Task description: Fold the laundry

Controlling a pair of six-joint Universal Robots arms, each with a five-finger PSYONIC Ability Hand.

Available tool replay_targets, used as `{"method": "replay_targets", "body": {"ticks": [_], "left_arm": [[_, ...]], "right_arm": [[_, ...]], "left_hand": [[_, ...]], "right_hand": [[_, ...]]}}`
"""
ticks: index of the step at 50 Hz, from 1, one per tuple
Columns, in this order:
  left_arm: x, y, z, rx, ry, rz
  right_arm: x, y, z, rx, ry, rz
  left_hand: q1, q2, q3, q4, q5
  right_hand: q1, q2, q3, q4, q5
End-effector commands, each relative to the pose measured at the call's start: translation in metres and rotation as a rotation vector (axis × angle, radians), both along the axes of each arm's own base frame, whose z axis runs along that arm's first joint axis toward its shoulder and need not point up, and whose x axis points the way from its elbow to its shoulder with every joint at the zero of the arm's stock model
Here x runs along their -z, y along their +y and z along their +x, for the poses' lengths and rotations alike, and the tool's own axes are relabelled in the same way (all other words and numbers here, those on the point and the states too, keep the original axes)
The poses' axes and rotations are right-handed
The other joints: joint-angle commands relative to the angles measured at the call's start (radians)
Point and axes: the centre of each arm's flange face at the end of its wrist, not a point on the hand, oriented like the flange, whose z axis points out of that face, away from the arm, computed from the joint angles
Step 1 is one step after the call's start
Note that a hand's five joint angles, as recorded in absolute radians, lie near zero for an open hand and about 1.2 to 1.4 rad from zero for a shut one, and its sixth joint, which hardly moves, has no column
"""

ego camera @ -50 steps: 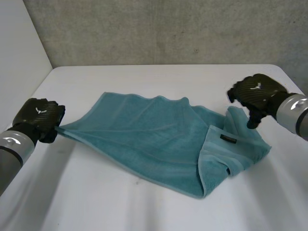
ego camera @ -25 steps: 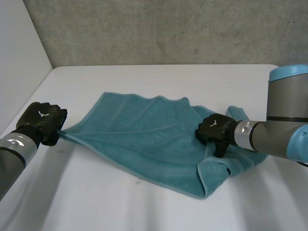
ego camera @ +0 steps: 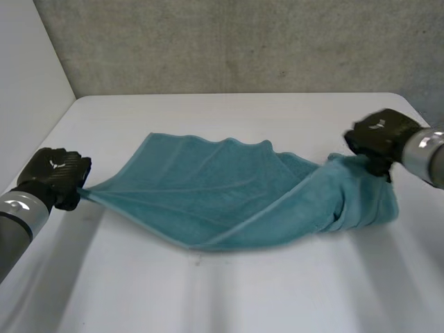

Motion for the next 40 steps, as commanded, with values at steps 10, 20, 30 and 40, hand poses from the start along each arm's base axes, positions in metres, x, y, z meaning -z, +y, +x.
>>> {"method": "replay_targets", "body": {"ticks": [10,20,30,40], "left_arm": [[0.006,0.040,0.004,0.017,-0.049,0.234],[0.002,-0.033,-0.028,0.079,-0.054,0.056],[-0.171,-0.102,-0.056,-0.030,0.113,-0.555],[-0.244,-0.086,-0.052,0.003,0.389,-0.860]], "right_arm": [[0.042,0.056,-0.041,0.001,0.256,0.249],[0.032,-0.029,-0.039,0.161,0.170,-0.040],[-0.164,-0.081,-0.014,0.242,-0.200,-0.810],[-0.202,-0.032,-0.019,0.214,-0.412,-1.040]], "left_hand": [[0.283,0.196,0.204,0.200,0.249],[0.283,0.196,0.204,0.200,0.249],[0.283,0.196,0.204,0.200,0.249],[0.283,0.196,0.204,0.200,0.249]], "right_hand": [[0.436,0.223,0.214,0.205,0.247],[0.436,0.223,0.214,0.205,0.247],[0.436,0.223,0.214,0.205,0.247],[0.436,0.223,0.214,0.205,0.247]]}}
